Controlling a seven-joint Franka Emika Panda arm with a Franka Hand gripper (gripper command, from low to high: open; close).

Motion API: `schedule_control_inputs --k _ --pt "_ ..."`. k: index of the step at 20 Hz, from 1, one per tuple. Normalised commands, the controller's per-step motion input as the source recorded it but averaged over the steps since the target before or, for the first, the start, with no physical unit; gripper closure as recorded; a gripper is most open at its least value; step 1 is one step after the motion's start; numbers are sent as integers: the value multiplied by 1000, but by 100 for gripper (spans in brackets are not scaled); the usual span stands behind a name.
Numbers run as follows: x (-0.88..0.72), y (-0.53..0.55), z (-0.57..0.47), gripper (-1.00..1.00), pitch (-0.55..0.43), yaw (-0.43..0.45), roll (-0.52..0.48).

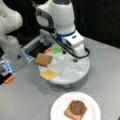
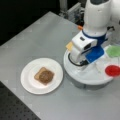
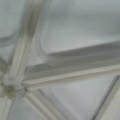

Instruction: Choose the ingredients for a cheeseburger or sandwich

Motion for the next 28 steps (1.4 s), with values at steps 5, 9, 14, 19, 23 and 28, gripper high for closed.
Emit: schedule_control_inputs --k 5,9,14,19,23,28 --pt "21 -43 176 -100 123 -78 -18" --pt "-99 -154 133 -100 83 -263 -14" --pt "-195 -203 166 -100 -41 -532 -108" --pt "-288 -191 92 -100 -69 -546 -194" --pt "-283 -144 -33 -100 -51 -511 -150" --pt "-249 -191 -103 -100 3 -475 31"
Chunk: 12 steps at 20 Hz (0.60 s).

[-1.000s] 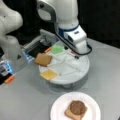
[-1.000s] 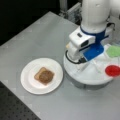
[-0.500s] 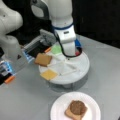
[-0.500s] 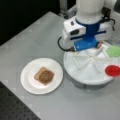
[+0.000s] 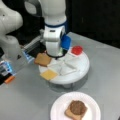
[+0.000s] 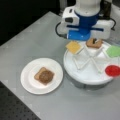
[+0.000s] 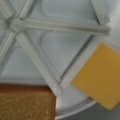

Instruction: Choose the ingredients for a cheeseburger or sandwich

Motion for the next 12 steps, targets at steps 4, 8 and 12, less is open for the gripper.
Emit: schedule_control_inputs --k 4,8,12 --pt "-157 -248 -121 -100 13 -385 147" --pt "-68 -302 -91 -100 72 -324 257" --pt "-18 -348 -93 -100 64 -228 253"
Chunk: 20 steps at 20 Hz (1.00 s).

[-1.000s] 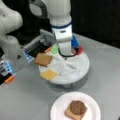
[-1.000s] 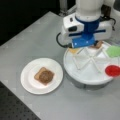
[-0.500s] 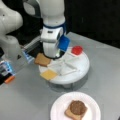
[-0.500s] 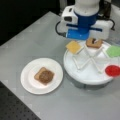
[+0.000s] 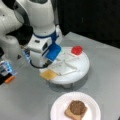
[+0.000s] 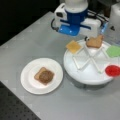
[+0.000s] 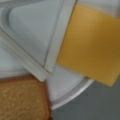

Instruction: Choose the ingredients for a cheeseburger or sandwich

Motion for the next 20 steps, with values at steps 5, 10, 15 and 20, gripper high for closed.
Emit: schedule_control_inputs --k 5,10,15,20 --pt "-12 -249 -149 -100 -25 -101 242" --pt "-25 -119 -163 -100 -80 -60 310" --pt "-44 -95 -131 -100 -12 -161 491" --pt "-49 -160 -119 -100 -36 -87 477"
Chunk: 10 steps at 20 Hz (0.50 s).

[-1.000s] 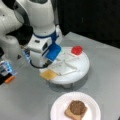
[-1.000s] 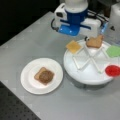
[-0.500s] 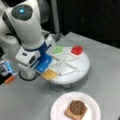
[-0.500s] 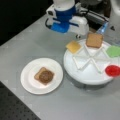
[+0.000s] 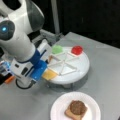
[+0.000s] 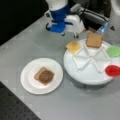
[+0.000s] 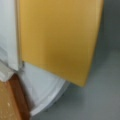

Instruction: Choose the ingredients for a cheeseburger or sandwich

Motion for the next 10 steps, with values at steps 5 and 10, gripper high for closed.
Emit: schedule_control_inputs --k 5,10 --pt "-20 -155 -241 -100 -83 -78 499" --pt "39 -73 -223 -100 -29 -60 479"
